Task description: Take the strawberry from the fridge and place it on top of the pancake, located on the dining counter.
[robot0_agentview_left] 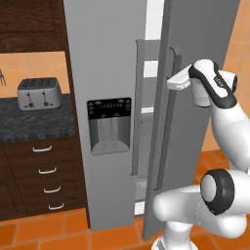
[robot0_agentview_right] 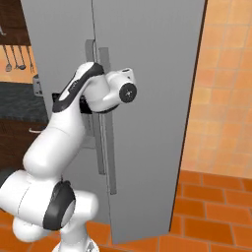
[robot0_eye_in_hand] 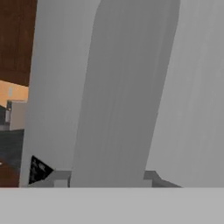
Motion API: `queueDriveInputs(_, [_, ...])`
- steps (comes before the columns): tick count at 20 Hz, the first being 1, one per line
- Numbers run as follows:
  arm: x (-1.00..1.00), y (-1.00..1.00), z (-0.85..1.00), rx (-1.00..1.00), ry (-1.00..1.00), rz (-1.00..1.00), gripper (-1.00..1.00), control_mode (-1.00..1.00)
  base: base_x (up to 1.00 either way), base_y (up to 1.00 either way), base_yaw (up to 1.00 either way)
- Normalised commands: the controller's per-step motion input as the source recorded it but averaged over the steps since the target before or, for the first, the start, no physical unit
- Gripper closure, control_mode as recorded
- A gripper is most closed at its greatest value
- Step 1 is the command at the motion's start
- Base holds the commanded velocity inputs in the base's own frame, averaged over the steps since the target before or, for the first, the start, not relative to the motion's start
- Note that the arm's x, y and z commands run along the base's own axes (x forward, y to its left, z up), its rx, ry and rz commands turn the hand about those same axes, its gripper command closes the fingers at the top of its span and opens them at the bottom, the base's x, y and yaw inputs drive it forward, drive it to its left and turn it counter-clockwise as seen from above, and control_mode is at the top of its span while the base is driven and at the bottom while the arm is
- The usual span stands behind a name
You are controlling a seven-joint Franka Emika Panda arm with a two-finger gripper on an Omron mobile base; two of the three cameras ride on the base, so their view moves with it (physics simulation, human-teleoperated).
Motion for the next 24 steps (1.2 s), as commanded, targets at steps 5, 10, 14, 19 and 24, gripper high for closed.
queueDriveInputs(5, [-0.64,-0.95,0.0,0.05,-0.05,0.05,1.0,-1.0,0.0,0.0,0.0])
queueDriveInputs(10, [-0.47,-0.96,0.0,0.05,-0.03,0.04,1.0,-1.0,0.0,0.0,0.0])
queueDriveInputs(14, [-0.2,-0.56,-0.09,0.02,0.0,0.02,-1.0,-1.0,0.0,0.0,0.0])
queueDriveInputs(19, [0.09,-0.16,-0.27,-0.02,0.03,0.0,-1.0,-1.0,0.0,0.0,0.0])
queueDriveInputs(24, [0.06,-0.34,-0.04,0.0,0.0,0.04,-1.0,-1.0,0.0,0.0,0.0])
